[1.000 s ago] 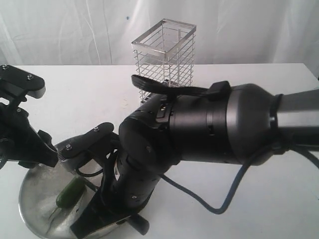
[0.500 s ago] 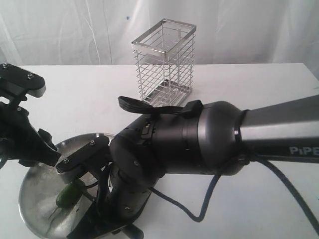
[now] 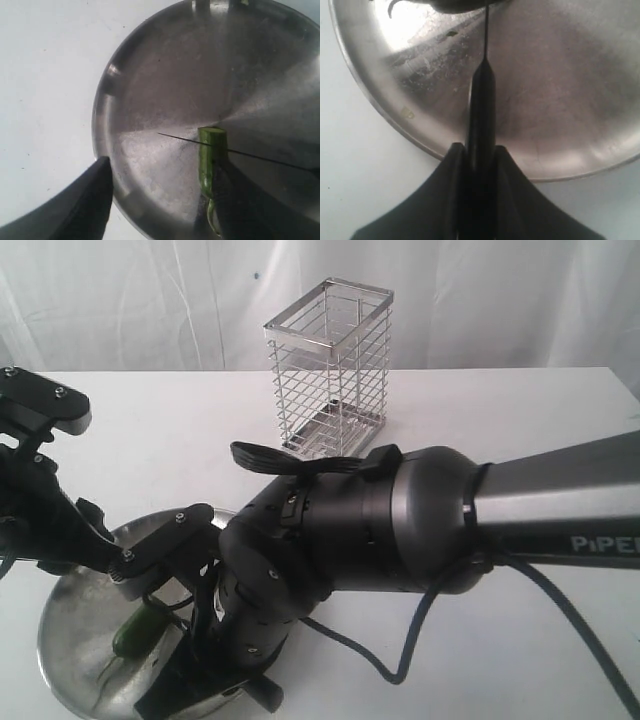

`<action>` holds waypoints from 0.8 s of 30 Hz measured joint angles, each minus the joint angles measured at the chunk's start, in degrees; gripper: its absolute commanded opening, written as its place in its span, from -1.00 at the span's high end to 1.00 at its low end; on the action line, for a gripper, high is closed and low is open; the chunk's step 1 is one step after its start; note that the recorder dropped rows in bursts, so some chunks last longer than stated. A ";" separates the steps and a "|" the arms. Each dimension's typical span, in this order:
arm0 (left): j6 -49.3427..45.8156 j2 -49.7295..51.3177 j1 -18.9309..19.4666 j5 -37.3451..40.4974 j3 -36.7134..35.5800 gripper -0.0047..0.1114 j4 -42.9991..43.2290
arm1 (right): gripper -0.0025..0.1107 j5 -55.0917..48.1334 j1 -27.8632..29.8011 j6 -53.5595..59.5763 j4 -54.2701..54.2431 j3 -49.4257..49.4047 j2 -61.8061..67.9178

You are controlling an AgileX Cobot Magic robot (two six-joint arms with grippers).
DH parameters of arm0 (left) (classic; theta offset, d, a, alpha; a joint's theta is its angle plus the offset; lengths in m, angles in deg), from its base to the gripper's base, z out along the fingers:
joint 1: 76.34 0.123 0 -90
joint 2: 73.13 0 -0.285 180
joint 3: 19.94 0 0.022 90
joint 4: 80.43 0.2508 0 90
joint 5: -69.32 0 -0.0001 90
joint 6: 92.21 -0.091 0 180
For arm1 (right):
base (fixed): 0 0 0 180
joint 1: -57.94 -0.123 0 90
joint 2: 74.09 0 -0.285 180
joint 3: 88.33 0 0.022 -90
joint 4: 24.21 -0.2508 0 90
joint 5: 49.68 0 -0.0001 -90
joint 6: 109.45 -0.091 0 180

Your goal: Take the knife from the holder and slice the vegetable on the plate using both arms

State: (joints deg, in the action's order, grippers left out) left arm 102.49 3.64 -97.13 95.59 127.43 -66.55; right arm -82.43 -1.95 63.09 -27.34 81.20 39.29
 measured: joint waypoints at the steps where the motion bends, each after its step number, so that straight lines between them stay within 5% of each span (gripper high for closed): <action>1: 0.00 0.00 0.00 0.00 0.00 -0.15 0.00 | 0.96 0.12 0.00 0.00 0.00 0.00 0.16; 7: 0.00 0.00 0.00 -0.10 0.00 -0.10 0.00 | 0.96 1.00 0.00 -0.10 0.22 0.00 1.74; 15: 0.09 0.00 0.00 -0.10 0.00 0.51 -0.49 | 0.96 1.81 0.00 -0.10 0.22 0.00 2.07; 24: 0.09 0.00 0.00 -0.10 0.00 0.26 -0.60 | 0.96 1.84 1.22 -0.34 0.22 0.00 2.07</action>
State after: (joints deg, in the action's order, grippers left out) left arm 102.58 3.64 -97.13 95.49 127.43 -67.15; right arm -80.59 -0.73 62.76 -27.12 81.20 41.36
